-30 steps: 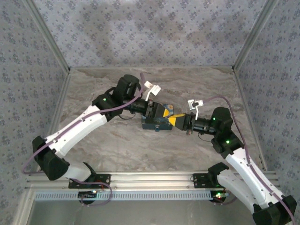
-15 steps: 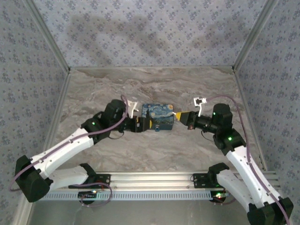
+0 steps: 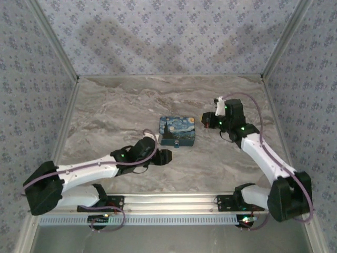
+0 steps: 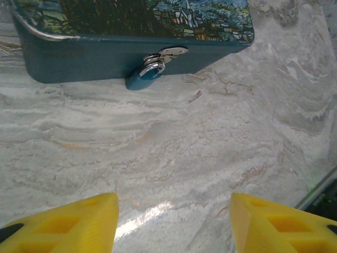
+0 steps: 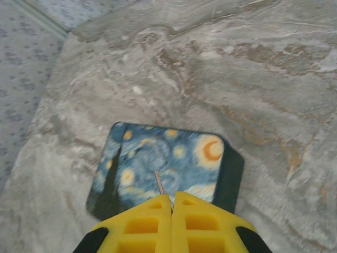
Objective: Unlock the padlock with the key
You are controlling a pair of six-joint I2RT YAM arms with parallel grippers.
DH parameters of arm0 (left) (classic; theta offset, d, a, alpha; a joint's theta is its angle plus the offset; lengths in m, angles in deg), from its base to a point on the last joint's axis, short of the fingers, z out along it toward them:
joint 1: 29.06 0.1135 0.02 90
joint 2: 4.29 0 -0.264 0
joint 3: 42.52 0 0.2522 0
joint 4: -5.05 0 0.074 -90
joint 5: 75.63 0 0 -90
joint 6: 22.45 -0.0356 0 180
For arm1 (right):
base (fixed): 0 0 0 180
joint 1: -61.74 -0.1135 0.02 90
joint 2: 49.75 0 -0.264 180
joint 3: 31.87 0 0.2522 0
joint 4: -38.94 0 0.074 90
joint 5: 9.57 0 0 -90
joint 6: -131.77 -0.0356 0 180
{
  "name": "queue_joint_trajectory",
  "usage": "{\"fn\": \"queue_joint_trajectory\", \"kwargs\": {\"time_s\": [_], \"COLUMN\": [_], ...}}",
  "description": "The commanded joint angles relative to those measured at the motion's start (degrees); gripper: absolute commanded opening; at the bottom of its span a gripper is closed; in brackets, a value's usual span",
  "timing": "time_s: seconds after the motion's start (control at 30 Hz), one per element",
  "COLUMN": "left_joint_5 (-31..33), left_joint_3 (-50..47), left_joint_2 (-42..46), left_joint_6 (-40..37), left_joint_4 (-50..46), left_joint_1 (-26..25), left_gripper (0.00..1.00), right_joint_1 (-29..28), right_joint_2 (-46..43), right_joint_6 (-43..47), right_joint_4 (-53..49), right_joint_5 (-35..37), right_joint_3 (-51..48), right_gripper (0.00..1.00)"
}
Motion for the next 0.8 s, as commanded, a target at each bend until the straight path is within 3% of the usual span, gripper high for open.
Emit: {"fn": "queue_joint_trajectory", "kwargs": {"time_s": [0.0, 0.33, 0.77], "left_joint_5": [4.39, 7.39, 6.35], "left_joint_3": [1.23, 9.36, 9.7], "left_joint_2": [-3.29, -14.19, -15.57], "left_joint_6": [0.77, -4.41, -6.76], "left_joint_4": [5.76, 7.62, 9.35], "left_joint_1": [-0.69, 0.94, 7.18], "left_gripper": [0.59, 0.6, 0.6], "right_joint_1": [0.88, 1.41, -2.46], "right_joint_2": [5.86, 21.6, 30.88], "right_joint_6": [2.32, 3.91, 5.4], "right_joint_4": [3.75, 5.51, 4.98], "right_joint_5": [4.6, 6.44, 5.95], "right_joint_3": [4.1, 13.22, 17.3], "right_gripper": [0.0, 0.0, 0.0]}}
